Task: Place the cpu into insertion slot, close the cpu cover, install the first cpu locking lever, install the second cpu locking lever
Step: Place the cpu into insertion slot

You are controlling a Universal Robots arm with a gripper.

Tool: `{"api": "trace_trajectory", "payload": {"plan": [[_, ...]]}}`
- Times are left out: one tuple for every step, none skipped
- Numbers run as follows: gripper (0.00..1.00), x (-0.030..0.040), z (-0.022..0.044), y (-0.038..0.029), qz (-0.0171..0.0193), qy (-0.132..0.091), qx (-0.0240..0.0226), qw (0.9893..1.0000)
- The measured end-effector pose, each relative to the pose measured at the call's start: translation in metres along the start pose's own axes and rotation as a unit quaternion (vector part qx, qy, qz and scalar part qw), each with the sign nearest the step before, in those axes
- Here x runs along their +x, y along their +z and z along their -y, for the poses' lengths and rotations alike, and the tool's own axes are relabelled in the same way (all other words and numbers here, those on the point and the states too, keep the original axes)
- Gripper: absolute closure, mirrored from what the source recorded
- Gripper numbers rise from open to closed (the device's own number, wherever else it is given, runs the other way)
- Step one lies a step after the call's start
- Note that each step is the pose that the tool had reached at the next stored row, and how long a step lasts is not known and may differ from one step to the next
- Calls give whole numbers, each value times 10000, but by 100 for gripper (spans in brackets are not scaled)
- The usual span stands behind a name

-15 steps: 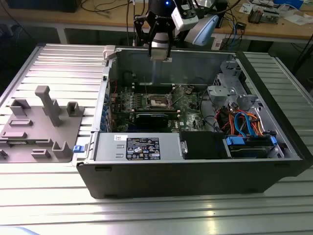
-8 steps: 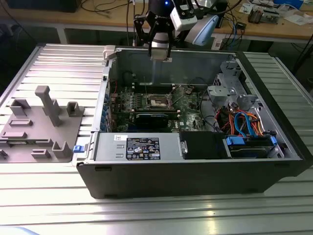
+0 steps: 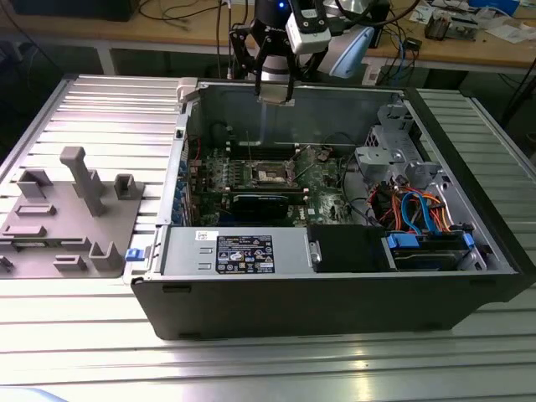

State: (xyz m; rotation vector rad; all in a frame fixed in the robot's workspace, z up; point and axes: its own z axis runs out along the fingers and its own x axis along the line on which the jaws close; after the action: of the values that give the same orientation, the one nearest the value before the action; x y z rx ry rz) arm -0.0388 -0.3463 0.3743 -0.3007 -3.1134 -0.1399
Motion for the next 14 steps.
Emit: {"api": "trace_trajectory", "payload": {"plan": [[46, 0, 0, 0, 0, 0, 0, 10000], [46, 0, 0, 0, 0, 1, 0, 10000], [46, 0, 0, 0, 0, 0, 0, 10000], [46, 0, 0, 0, 0, 1, 0, 10000], [46, 0, 0, 0, 0, 1, 0, 10000], [46, 0, 0, 0, 0, 1, 0, 10000], [46, 0, 0, 0, 1, 8, 1, 10000], [46, 0, 0, 0, 4, 41, 1, 10000], [46, 0, 0, 0, 8, 83, 0, 10000], [46, 0, 0, 1, 13, 142, -1, 9999], [46, 0, 0, 1, 25, 277, -3, 9996], [46, 0, 0, 2, 33, 370, -4, 9993], [46, 0, 0, 2, 38, 427, -5, 9991], [46, -1, 0, 3, 41, 471, -6, 9989]]}}
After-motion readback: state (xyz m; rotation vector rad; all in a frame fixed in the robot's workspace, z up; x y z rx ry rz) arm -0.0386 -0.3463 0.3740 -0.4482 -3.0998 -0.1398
